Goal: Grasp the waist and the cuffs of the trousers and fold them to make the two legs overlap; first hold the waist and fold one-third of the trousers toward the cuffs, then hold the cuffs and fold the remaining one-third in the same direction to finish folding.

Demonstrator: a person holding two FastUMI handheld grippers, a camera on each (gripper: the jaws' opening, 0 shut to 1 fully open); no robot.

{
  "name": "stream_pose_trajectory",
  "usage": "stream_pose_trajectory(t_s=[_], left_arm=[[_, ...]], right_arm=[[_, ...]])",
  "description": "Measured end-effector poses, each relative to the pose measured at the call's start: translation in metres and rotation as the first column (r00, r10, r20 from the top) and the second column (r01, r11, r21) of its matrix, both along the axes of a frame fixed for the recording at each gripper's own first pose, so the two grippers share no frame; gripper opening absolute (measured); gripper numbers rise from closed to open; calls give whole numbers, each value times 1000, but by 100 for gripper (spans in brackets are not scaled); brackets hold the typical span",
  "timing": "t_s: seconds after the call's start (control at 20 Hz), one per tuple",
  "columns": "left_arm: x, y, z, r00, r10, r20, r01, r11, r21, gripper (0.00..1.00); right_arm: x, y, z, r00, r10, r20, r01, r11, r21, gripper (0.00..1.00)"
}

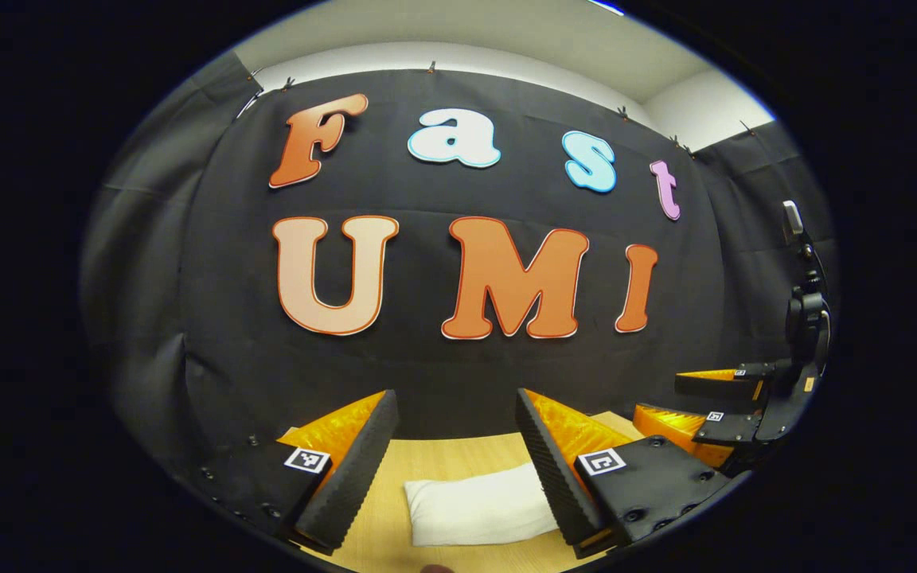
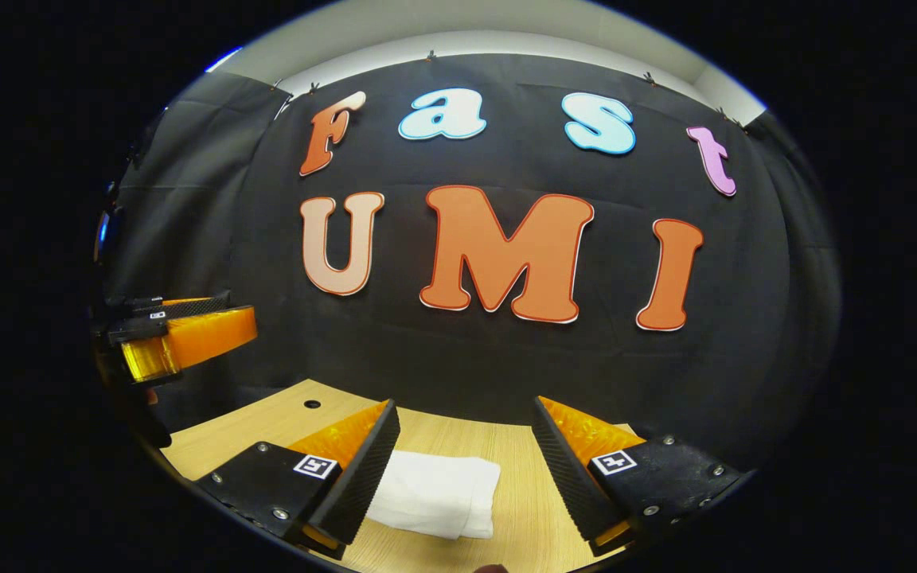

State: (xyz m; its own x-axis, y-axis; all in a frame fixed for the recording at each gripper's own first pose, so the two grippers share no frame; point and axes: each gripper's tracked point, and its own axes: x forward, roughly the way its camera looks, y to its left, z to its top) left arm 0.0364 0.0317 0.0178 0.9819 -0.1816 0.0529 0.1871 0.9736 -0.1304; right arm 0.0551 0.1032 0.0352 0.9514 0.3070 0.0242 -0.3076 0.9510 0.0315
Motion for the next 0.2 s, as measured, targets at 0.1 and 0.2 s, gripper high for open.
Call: stream_pose_trajectory(t_s=[0.1, 0.2], left_arm=[[7, -3, 8, 1000, -10, 7, 10, 1000, -21, 100], [10, 0, 12, 1000, -8, 20, 8, 1000, -17, 98]], right_arm=[[5, -3, 10, 1000, -15, 9, 15, 1000, -13, 100], [0, 4, 21, 999, -26, 34, 27, 1000, -14, 100]])
